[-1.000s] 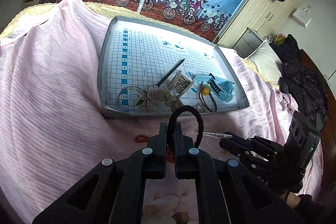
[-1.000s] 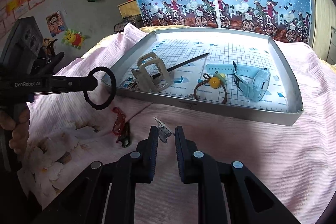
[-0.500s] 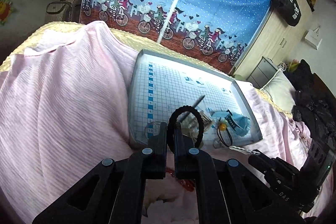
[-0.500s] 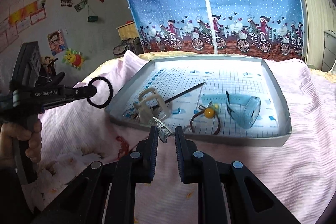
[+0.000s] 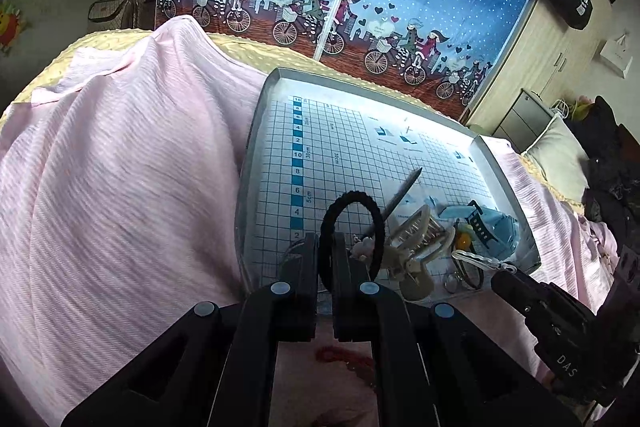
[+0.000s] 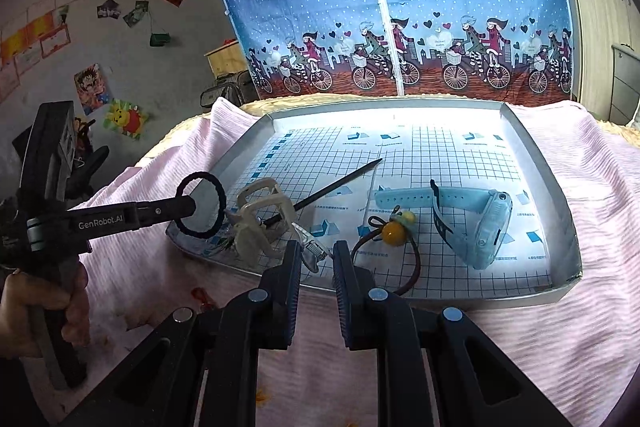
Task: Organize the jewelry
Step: 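Carry the hair band and clip into the tray and open both tools, then withdraw both tools from the tray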
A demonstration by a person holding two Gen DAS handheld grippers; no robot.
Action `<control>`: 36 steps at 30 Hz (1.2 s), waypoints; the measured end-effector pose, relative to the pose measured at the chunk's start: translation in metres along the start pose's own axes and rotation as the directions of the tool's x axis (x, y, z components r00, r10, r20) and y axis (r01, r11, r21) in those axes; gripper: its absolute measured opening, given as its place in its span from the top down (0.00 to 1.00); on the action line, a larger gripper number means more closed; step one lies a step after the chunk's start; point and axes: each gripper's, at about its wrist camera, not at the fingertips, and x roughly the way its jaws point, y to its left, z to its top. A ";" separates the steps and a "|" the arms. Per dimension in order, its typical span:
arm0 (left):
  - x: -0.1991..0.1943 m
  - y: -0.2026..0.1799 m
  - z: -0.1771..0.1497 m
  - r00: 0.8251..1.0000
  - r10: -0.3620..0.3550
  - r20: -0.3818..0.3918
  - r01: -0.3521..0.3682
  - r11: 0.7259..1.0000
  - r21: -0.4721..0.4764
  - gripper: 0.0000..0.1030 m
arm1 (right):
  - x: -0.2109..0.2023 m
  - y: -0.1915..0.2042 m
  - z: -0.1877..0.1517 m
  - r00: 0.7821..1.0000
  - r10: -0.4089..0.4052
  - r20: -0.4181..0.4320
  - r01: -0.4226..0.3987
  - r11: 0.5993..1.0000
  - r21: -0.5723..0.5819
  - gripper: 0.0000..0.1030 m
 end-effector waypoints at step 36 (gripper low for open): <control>-0.120 -0.049 -0.010 0.953 -0.048 0.299 0.003 0.989 0.149 0.02 | -0.109 0.024 0.006 0.970 -0.097 0.223 0.103 0.995 -0.017 0.00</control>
